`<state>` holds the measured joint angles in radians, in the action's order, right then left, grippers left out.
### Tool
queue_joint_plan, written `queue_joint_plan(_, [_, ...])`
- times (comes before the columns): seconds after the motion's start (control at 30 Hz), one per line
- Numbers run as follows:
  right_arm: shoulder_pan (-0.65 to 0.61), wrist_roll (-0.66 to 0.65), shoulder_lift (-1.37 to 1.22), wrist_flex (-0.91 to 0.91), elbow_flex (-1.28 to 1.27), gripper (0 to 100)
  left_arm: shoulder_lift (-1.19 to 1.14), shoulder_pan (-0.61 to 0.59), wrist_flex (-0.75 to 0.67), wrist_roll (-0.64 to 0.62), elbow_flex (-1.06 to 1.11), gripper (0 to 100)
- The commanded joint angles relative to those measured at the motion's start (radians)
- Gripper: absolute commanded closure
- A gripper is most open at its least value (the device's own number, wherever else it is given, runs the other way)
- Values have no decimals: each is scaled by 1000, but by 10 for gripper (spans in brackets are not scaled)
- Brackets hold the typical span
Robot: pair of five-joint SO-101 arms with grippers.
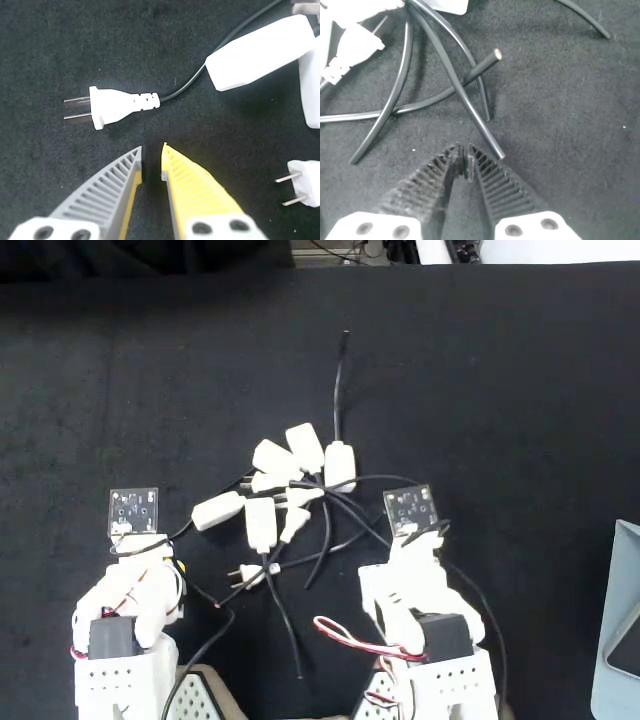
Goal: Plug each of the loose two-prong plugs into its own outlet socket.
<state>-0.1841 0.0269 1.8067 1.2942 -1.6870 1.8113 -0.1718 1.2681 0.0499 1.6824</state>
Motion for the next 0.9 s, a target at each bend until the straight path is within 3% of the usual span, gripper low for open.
queue_joint_plan(0.0, [15, -5, 79, 8, 4, 985, 6, -2, 5, -6, 18, 920])
queue_joint_plan(0.87, [12, -3, 79, 8, 4, 985, 6, 7, 5, -6, 16, 920])
